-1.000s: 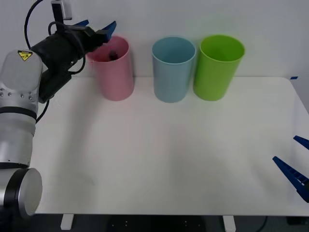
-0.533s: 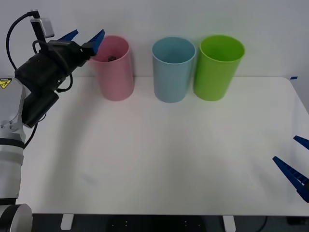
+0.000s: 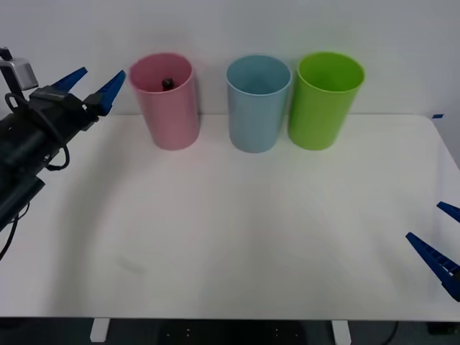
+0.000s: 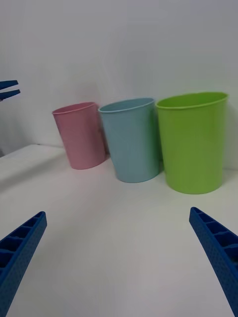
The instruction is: Grasp the object on the table and drop it into the matching bin: aluminum can to the light blue bin, PET bottle to the pink bin.
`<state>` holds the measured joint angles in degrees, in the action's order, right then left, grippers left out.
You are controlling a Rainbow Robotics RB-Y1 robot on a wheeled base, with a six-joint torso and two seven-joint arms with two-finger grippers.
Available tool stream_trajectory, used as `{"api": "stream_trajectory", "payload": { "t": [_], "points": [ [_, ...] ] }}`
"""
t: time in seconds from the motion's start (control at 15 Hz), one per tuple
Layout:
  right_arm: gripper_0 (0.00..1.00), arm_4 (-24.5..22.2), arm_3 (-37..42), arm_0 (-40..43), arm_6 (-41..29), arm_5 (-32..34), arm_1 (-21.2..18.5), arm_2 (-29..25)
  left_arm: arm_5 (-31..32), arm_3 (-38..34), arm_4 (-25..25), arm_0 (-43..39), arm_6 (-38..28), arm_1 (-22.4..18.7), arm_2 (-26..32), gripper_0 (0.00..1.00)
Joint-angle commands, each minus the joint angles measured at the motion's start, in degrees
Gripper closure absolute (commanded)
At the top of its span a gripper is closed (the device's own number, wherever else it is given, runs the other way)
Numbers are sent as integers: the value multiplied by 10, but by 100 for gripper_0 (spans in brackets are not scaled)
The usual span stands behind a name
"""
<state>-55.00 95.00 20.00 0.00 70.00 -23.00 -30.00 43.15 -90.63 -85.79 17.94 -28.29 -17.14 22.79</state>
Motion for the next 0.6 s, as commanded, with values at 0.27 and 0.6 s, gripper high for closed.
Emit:
{"api": "stream_trajectory", "payload": {
  "t": [0.27,0.6],
  "points": [
    [0,0,0,0,0,0,0,0,24,-41,69,-85,49,-31,17,0],
    [0,0,0,0,0,0,0,0,82,-41,121,-139,132,-54,50,0]
  ]
}}
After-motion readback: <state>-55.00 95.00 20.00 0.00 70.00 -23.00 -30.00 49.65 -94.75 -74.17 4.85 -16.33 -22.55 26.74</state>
